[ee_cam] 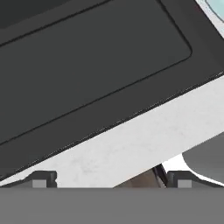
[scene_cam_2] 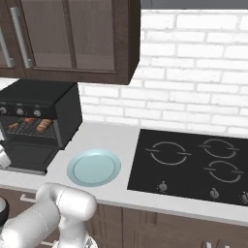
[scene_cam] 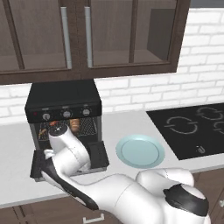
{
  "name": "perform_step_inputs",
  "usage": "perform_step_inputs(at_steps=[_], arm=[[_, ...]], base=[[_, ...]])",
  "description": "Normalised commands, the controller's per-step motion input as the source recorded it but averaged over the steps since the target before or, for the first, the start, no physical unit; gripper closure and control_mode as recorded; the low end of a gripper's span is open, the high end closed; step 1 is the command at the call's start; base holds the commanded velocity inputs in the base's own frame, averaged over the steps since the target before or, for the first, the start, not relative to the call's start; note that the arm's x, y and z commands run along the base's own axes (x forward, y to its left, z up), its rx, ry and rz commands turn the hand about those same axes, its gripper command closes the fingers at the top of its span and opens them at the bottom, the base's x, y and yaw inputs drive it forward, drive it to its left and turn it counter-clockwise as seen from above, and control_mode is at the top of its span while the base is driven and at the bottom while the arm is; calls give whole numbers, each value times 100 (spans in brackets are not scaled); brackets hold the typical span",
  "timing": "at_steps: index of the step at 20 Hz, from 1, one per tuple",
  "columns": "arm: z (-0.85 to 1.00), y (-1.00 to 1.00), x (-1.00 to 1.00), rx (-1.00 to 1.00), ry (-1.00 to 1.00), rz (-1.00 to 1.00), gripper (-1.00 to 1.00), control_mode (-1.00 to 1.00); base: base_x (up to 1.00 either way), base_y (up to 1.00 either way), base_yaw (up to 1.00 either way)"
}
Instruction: Pick up the kebab skewer and baguette bread, and place them inside the toaster oven. Close the toaster oven door and start by setting the timer.
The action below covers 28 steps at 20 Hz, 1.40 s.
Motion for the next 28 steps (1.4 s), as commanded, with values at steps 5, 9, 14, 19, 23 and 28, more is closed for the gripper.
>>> perform_step_inputs(at_steps=[5, 9, 14, 19, 23, 28], arm=[[2, 0, -34, 0, 8, 34, -100, -100], [-3, 0, -2, 0, 8, 37, -100, -100], [-8, 0, 6, 0, 10, 33, -100, -100], [-31, 0, 0, 0, 8, 19, -100, -100], [-22, 0, 6, 0, 0, 6, -100, -100], [-15, 0, 20, 0, 0, 0, -100, -100]], base=[[0, 0, 0], [0, 0, 0], [0, 0, 0], [0, 0, 0], [0, 0, 0], [0, 0, 0]])
